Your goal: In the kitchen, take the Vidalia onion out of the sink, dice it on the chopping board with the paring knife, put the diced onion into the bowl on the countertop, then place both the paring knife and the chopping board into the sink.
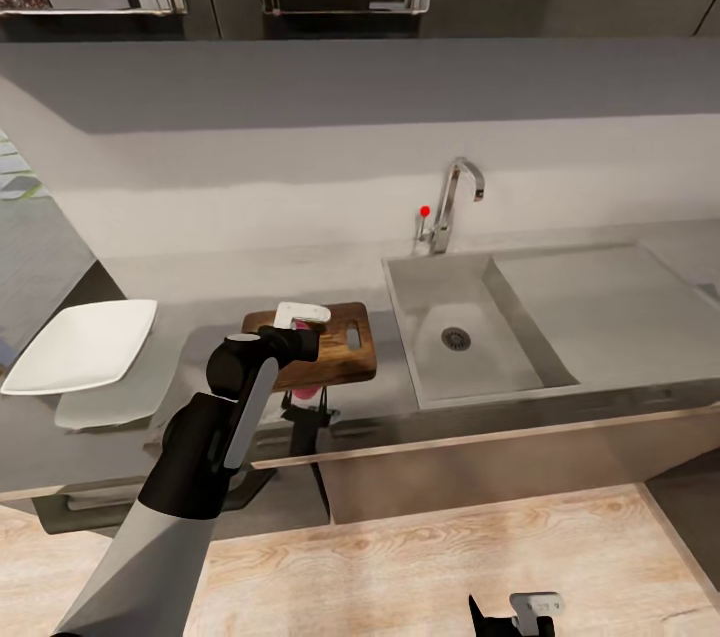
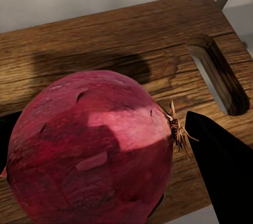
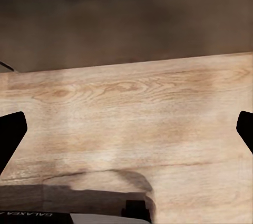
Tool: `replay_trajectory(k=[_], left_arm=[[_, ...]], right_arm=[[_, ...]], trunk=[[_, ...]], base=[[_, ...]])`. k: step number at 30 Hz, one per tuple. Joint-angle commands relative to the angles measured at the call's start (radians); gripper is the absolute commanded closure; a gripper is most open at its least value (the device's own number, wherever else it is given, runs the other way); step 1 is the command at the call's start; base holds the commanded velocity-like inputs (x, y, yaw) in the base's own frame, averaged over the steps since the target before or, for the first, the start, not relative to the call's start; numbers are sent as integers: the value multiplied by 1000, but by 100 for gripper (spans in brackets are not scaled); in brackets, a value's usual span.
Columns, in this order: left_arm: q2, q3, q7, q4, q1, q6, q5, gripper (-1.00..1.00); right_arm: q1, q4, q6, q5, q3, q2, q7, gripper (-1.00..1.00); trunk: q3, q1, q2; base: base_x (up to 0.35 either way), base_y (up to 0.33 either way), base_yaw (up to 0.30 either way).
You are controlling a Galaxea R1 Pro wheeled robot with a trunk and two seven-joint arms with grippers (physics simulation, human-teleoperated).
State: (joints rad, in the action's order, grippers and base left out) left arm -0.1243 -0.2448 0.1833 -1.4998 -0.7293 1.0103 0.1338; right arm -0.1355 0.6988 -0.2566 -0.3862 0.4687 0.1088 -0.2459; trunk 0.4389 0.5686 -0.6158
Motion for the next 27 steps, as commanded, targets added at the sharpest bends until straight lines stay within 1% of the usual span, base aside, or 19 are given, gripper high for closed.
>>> replay_trajectory(k=[1, 27], left_arm=[[0, -1, 10, -1, -1, 4, 10, 100], [0, -1, 10, -1, -1, 4, 10, 100]], right_arm=[[-1, 1, -4, -8, 8, 2, -9, -100], [-1, 1, -4, -8, 8, 2, -9, -100]], trunk=[[2, 0, -1], [23, 0, -1]], base=[[0, 0, 0], [0, 0, 0]])
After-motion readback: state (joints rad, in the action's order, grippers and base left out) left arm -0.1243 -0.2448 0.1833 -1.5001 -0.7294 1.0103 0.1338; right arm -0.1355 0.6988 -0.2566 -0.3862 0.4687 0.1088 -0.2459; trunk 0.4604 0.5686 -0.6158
